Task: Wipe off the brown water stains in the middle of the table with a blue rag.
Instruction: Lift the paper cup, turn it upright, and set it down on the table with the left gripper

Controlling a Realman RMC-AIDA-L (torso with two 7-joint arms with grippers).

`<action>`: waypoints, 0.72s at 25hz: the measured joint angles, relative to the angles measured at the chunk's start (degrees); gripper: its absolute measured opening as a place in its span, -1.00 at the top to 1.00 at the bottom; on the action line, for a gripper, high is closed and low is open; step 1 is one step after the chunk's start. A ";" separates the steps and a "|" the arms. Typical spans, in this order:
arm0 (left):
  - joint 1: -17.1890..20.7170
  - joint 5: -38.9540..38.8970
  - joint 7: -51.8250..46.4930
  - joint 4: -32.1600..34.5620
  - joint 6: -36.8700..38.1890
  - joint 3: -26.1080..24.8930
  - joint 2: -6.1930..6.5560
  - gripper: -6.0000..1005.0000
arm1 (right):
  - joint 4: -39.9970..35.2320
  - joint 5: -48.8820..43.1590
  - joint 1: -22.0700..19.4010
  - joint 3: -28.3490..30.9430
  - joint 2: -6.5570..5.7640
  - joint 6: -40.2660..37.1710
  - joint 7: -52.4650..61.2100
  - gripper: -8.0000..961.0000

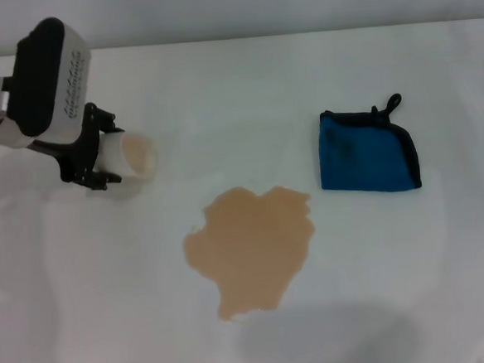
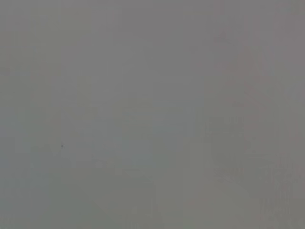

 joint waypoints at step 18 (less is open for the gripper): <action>16.87 -52.39 17.06 -0.69 -1.65 -19.47 -5.15 -0.36 | -0.33 -0.38 -0.02 -0.02 -0.26 -0.27 0.22 -0.81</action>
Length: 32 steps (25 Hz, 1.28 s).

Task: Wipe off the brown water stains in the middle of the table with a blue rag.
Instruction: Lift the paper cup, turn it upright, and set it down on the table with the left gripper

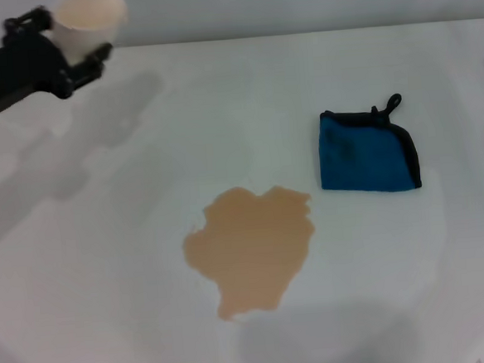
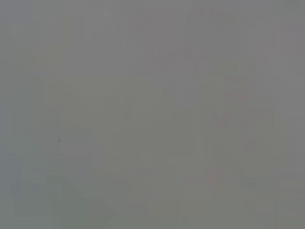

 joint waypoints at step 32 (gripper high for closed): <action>4.29 -42.64 23.49 -33.87 -3.04 -0.24 -0.91 -0.36 | -1.45 -0.13 -2.48 -3.59 0.25 -0.02 0.34 -0.81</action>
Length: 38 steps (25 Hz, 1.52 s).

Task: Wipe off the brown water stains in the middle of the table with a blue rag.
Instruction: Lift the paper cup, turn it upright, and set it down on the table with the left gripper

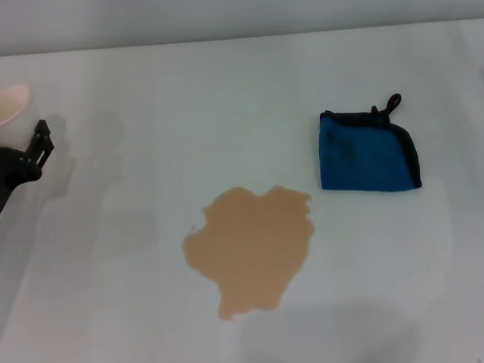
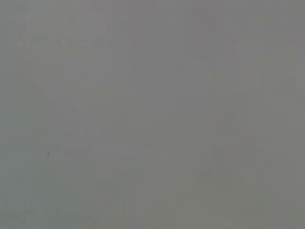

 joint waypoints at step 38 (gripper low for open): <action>-1.95 -0.32 -1.10 -0.87 -8.24 0.01 -0.10 -0.50 | 0.07 0.00 -0.94 -0.94 -0.58 -0.32 1.64 -0.81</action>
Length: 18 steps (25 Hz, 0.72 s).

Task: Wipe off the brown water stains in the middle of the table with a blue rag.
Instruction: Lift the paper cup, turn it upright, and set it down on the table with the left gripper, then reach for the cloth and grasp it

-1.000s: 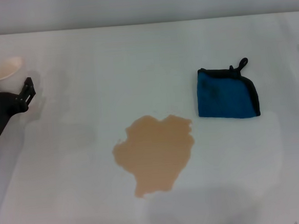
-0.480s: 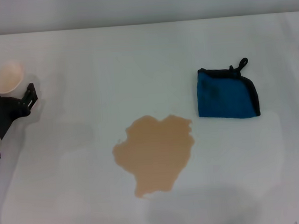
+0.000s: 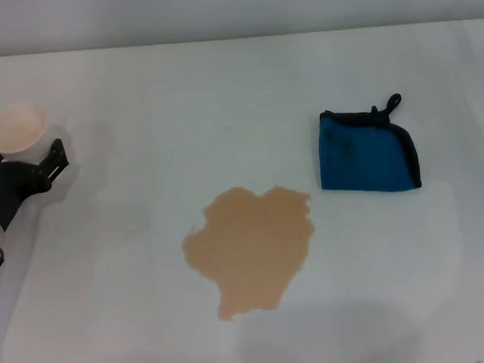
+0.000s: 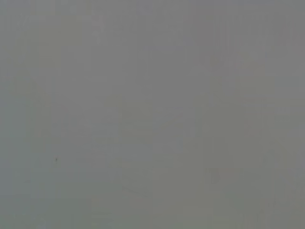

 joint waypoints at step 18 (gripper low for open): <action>0.60 -2.72 -0.05 -2.29 2.19 -0.01 -0.07 -0.77 | -0.10 0.00 -0.69 -0.02 -0.09 -0.73 0.17 -0.81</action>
